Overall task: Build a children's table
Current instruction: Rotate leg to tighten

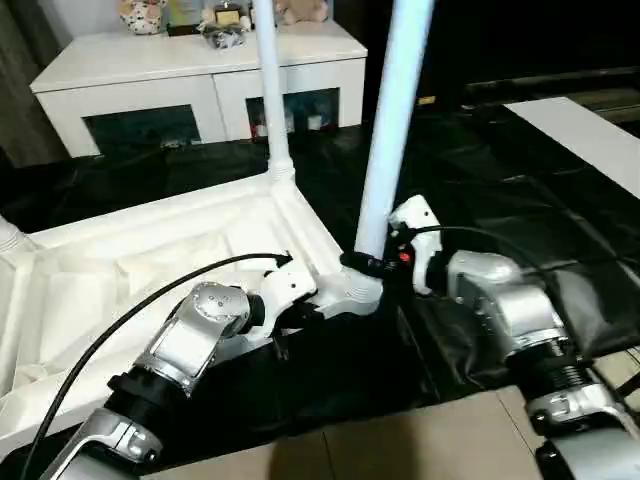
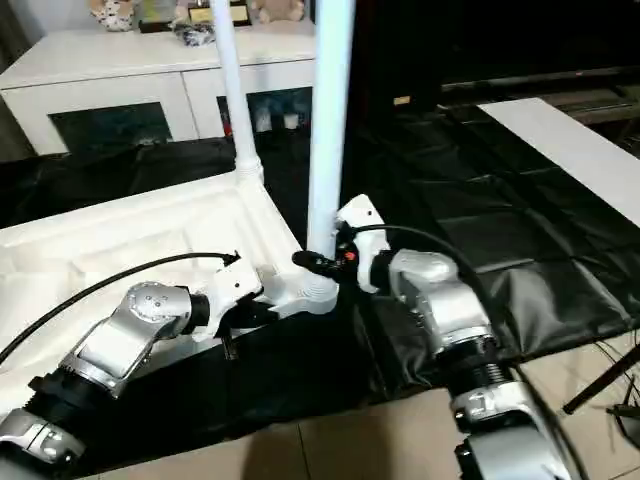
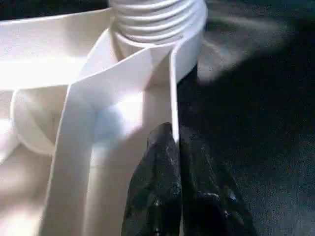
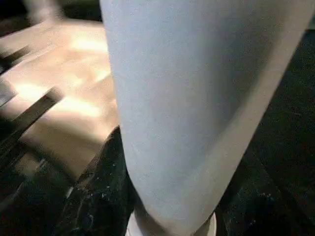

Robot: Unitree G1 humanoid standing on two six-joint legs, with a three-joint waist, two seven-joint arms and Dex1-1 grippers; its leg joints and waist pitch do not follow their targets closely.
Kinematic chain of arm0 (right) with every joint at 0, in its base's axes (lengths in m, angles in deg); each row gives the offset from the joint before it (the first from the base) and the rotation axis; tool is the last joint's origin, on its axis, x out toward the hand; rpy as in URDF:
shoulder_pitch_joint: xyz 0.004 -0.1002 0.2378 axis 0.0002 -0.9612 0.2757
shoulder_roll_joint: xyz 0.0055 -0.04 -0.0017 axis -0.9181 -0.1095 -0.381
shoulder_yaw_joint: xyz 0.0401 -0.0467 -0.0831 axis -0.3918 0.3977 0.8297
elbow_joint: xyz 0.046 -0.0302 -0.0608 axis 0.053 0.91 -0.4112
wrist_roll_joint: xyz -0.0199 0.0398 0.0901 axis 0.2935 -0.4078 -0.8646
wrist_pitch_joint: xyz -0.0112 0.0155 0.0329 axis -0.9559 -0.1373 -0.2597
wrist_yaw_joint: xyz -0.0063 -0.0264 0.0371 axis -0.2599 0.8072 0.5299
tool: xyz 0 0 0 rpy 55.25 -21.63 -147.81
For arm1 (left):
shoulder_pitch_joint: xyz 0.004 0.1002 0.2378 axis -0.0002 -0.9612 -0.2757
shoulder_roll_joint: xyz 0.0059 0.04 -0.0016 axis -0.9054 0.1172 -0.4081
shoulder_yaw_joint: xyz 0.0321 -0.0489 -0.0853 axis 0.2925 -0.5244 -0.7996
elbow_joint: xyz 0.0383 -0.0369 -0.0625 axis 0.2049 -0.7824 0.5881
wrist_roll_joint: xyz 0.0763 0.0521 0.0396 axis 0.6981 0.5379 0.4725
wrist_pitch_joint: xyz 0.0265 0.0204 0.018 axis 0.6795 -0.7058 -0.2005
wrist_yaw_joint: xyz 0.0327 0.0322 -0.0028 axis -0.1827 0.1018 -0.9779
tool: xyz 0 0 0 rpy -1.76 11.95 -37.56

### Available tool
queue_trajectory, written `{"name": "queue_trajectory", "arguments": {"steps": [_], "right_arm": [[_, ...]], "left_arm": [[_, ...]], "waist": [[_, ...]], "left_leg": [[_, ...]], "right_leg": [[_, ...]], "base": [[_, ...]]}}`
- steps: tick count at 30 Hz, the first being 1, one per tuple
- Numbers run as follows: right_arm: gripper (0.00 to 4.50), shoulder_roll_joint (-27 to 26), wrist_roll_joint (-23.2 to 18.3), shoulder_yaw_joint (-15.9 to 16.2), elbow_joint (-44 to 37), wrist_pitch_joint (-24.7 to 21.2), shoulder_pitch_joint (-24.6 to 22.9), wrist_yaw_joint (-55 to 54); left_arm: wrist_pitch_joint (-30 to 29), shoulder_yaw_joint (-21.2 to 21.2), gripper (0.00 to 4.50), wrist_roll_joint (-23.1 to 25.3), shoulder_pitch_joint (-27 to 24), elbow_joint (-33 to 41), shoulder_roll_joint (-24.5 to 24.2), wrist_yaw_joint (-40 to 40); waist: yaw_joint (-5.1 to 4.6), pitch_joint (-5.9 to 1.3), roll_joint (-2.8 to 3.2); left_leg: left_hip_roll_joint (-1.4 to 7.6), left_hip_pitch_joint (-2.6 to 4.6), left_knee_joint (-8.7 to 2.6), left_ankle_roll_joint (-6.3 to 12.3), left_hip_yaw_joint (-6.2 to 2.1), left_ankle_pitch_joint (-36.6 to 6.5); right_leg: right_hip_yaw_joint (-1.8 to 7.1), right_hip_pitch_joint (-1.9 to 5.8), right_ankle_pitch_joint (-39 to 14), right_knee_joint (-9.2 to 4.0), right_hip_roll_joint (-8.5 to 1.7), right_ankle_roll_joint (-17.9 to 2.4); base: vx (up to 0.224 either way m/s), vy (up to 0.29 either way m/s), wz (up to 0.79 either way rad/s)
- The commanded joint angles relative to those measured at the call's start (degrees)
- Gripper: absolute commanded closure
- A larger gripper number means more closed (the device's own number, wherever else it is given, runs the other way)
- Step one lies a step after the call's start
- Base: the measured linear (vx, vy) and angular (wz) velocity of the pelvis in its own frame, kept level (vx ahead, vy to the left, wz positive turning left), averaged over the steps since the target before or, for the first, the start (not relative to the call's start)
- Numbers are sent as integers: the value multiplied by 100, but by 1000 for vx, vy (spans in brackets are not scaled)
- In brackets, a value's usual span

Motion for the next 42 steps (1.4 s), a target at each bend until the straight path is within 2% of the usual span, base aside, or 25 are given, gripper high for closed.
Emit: {"name": "queue_trajectory", "arguments": {"steps": [1,2,3,4,5,6,7,8,9,10,11,12,13,15,16,18,21,25,27,30,32,34,37,39,42], "right_arm": [[265,-137,412,-223,908,-367,-337,-1351],[265,-267,419,-340,1023,-334,-320,-1752],[265,-267,419,-340,1023,-334,-320,-1752],[265,-352,427,-412,1101,-301,-308,-2011],[265,-639,448,-589,1454,-251,-209,-2781],[265,-647,450,-594,1465,-249,-205,-2805],[265,-721,479,-602,1572,-222,-162,-2992],[265,-788,488,-627,1676,-200,-116,-3170],[265,-788,488,-627,1676,-200,-116,-3170],[265,-886,475,-694,1862,-174,-24,-3441],[265,-1030,436,-822,2147,-148,125,-3798],[265,-1051,426,-846,2194,-145,150,-3851],[265,-1109,421,-883,2348,-110,237,-3981],[265,-1158,450,-892,2557,-67,380,-4102],[265,-1171,462,-903,2611,-58,420,-4131],[265,-1181,481,-906,2669,-56,468,-4147],[265,-1181,519,-897,2859,-3,593,-4101],[265,-1107,548,-798,2946,28,689,-3666],[265,-968,537,-625,2781,-68,661,-2928],[265,-740,581,-326,2492,-202,552,-2130],[265,-663,588,-231,2377,-197,501,-1886],[266,-229,530,191,1737,-358,213,-777],[266,220,532,542,1173,-364,-78,194],[266,460,487,672,920,-350,-224,709],[266,739,395,782,660,-340,-378,1327]], "left_arm": [[-380,-562,450,-63,285,-437,242,-983],[-502,-666,450,-70,385,-625,403,-1294],[-502,-666,450,-70,385,-625,403,-1294],[-576,-726,450,-71,451,-745,506,-1490],[-667,-760,450,-29,699,-1085,926,-2014],[-670,-760,450,-28,707,-1094,940,-2027],[-713,-740,450,-23,785,-1158,1108,-2141],[-767,-709,450,-10,851,-1183,1264,-2231],[-767,-709,450,-10,851,-1183,1264,-2231],[-851,-682,450,-20,943,-1192,1502,-2348],[-977,-680,450,-45,1070,-1206,1802,-2481],[-995,-680,450,-50,1088,-1204,1846,-2499],[-1038,-670,450,-46,1143,-1216,1944,-2553],[-1105,-555,450,17,1144,-1128,1991,-2526],[-1122,-506,450,43,1140,-1107,1988,-2512],[-1145,-455,450,65,1119,-1073,1976,-2483],[-1049,-389,450,134,1071,-1060,1849,-2453],[-723,-260,450,235,1025,-1026,1584,-2189],[-517,-22,450,304,879,-837,1200,-1603],[-463,107,450,246,718,-564,856,-1017],[-478,138,450,229,682,-482,757,-877],[-271,290,450,84,524,-68,261,-92],[68,366,450,-139,402,274,-159,685],[230,377,450,-298,340,445,-366,1108],[204,357,450,-439,310,586,-599,1503]], "waist": [[-90,-134,33],[-152,-98,108],[-37,-73,193],[159,-30,236],[428,-150,111],[314,-238,-371],[254,-140,-364],[328,-182,-318],[506,-179,-135],[481,-269,-32],[338,-341,-53],[283,-257,6],[272,-230,114],[156,-140,74],[134,-152,61],[86,-181,43],[104,-208,36],[109,-202,26],[128,-208,18],[135,-233,19],[124,-229,20],[148,-262,7],[169,-314,24],[174,-365,21],[227,-375,19]], "left_leg": [[239,298,-553,-427,-292,-4507],[307,214,-710,-480,-346,-4883],[495,-119,-1165,-613,-344,-5464],[597,-413,-1528,-691,-211,-5897],[450,-353,-1497,-439,178,-5305],[188,515,-437,-603,144,-3440],[-24,863,629,-366,-108,-2122],[-201,-166,539,30,-491,-469],[118,-137,-141,-201,-507,-616],[182,61,-267,-303,-440,-697],[284,283,-354,-245,-406,-1192],[282,208,-470,-274,-328,-1970],[283,212,-504,-359,-347,-2461],[250,202,-584,-530,-412,-3733],[236,243,-580,-533,-418,-3874],[209,235,-584,-393,-405,-3603],[244,116,-631,-275,-393,-2973],[250,109,-638,-277,-381,-3031],[269,119,-642,-265,-374,-3050],[294,68,-647,-195,-362,-2633],[298,77,-636,-160,-331,-2556],[305,66,-618,-100,-311,-2198],[341,69,-559,126,-283,-1361],[314,96,-456,369,-239,-536],[311,127,-384,733,-201,26]], "right_leg": [[-121,-61,-4291,-697,-140,-188],[-251,114,-3856,-606,-88,-192],[-225,527,-2582,125,20,-425],[-201,744,-1881,774,95,-504],[-88,696,-1311,892,170,-452],[332,-137,-4548,-83,-247,-72],[354,-642,-6268,-881,-867,-364],[722,364,-5837,-564,-882,-473],[387,426,-4420,-332,-633,-549],[302,277,-3225,-248,-384,-727],[255,177,-1439,-66,-134,-1114],[289,221,-1270,-122,-129,-1359],[299,218,-1593,-147,-152,-1355],[233,209,-2974,-313,-173,-902],[220,195,-3168,-368,-186,-790],[256,198,-3185,-442,-226,-674],[271,278,-2483,-398,-244,-865],[280,262,-2592,-411,-262,-901],[296,256,-2555,-412,-271,-923],[302,318,-1947,-351,-269,-1073],[309,297,-1859,-351,-268,-1149],[299,358,-1474,-315,-260,-1283],[285,417,-229,-190,-243,-1546],[263,445,867,-90,-227,-1793],[251,438,1413,-35,-223,-1909]], "base": [[-52,15,-8],[-93,41,-13],[-93,41,-13],[-134,36,-1],[-22,-62,13],[-22,-62,13],[88,-97,-7],[118,11,-41],[118,11,-41],[0,0,0],[-89,-8,28],[-89,-8,28],[-70,6,9],[0,0,0],[0,0,0],[0,0,0],[0,0,0],[0,0,0],[0,0,0],[0,0,0],[0,0,0],[31,-15,0],[84,-20,-1],[90,-1,-3],[66,7,0]]}}
